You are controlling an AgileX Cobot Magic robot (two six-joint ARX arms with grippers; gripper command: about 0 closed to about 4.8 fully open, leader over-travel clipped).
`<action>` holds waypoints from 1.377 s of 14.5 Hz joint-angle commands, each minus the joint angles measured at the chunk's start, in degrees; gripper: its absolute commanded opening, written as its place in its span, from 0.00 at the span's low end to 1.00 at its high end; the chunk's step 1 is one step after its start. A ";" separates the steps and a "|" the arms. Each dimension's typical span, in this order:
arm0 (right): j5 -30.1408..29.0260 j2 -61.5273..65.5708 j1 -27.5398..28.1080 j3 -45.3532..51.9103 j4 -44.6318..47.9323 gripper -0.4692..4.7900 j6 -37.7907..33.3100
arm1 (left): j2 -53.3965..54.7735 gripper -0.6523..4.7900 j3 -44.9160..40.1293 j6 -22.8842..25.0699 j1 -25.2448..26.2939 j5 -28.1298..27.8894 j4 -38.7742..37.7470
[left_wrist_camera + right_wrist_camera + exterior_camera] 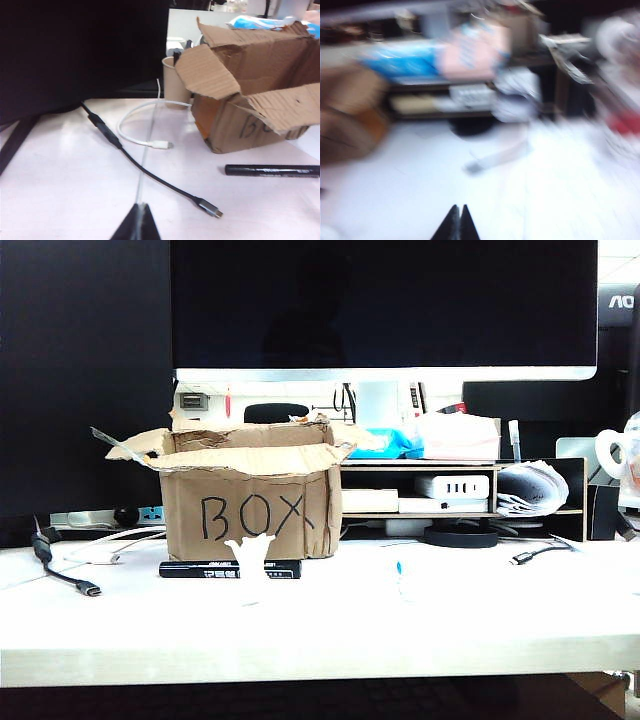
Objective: Put the doll that is least similar in color compared to the others into the paper box.
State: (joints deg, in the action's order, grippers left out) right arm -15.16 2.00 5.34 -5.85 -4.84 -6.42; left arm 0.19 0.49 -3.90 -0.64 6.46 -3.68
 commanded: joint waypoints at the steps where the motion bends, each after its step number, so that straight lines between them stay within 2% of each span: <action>1: 2.45 -1.81 -0.85 3.93 0.68 0.08 -0.04 | 0.00 0.11 0.07 0.07 -0.02 0.20 0.70; 5: 7.13 -1.84 -7.02 5.55 1.27 0.08 0.00 | 0.00 0.11 0.07 0.07 -0.02 0.22 0.70; 9: 12.63 -1.84 -8.09 5.55 1.66 0.08 0.00 | 0.00 0.11 0.07 0.09 -0.02 0.20 0.70; 20: 13.75 -1.84 -8.04 5.55 2.03 0.08 0.00 | 0.00 0.11 0.07 0.07 -0.02 0.20 0.70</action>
State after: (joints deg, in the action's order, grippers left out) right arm -1.58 0.19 -2.76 -0.67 -3.90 -6.42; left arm 0.19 0.49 -3.90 -0.64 6.46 -3.68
